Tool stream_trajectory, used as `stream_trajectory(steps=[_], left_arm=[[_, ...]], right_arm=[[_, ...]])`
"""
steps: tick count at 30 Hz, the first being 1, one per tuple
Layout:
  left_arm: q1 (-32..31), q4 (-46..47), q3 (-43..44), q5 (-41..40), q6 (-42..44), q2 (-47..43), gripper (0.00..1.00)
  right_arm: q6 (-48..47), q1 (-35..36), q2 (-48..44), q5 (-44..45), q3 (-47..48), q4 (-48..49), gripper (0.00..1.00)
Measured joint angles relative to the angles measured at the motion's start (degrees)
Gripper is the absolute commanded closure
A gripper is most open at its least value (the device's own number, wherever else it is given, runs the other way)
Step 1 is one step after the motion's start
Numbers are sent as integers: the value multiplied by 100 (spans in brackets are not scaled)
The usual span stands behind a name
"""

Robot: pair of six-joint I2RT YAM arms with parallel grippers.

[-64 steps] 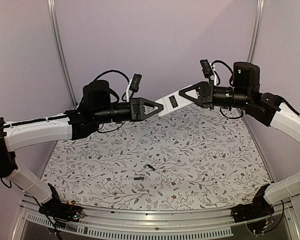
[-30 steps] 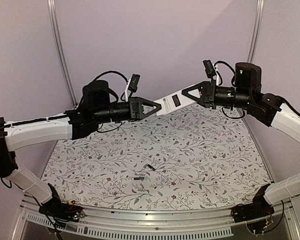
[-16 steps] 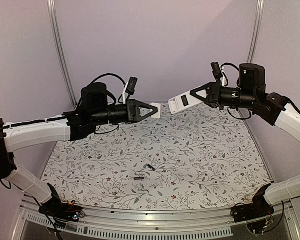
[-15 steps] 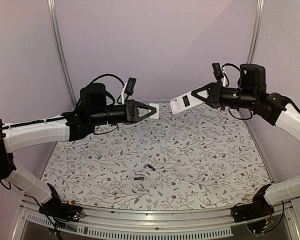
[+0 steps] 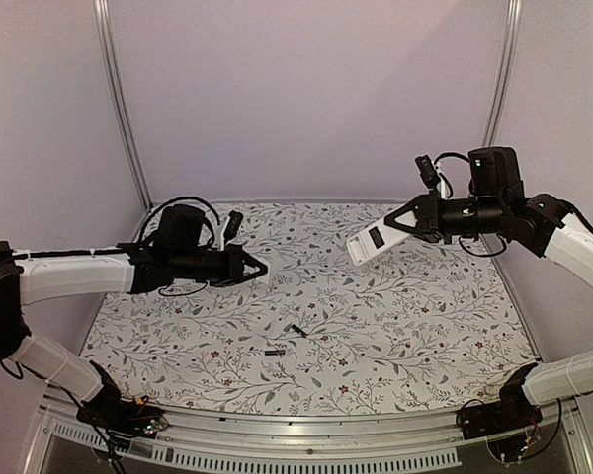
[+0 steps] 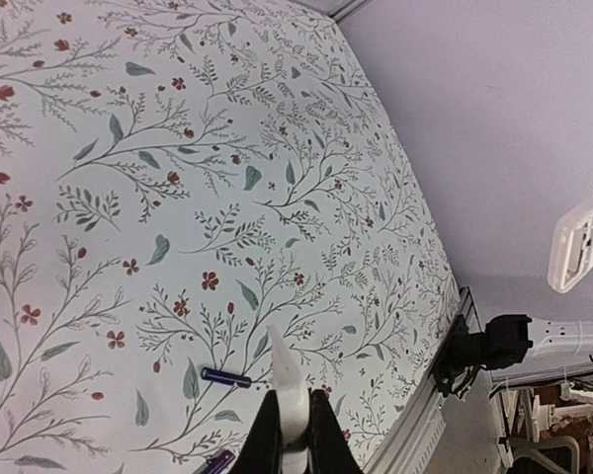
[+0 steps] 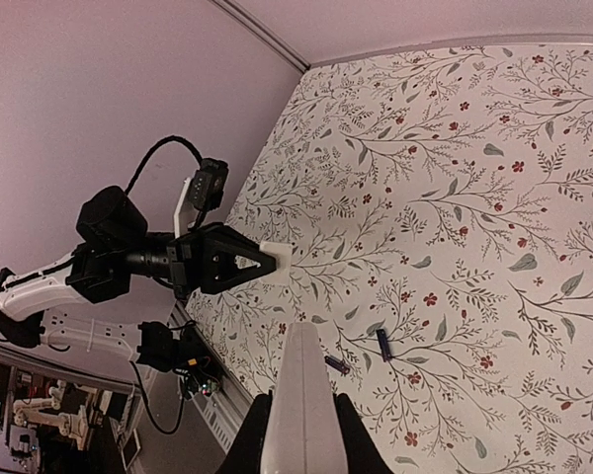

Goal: Load the batteries into the remote control
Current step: Place the battery cover at the center of the board.

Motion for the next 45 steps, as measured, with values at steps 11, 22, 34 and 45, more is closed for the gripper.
stream_trajectory(steps=[11, 22, 34, 45], left_arm=[[522, 13, -238, 374, -31, 1268, 95], [710, 208, -275, 758, -162, 2140, 85], [1034, -310, -282, 402, -37, 1939, 37], [503, -831, -302, -588, 992, -48, 28]], right_arm=[[-173, 0, -2, -730, -162, -214, 100], [-234, 0, 0, -1003, -356, -299, 100], [-232, 0, 4, -1110, -540, -273, 100], [-245, 0, 15, -1414, -732, -234, 100]])
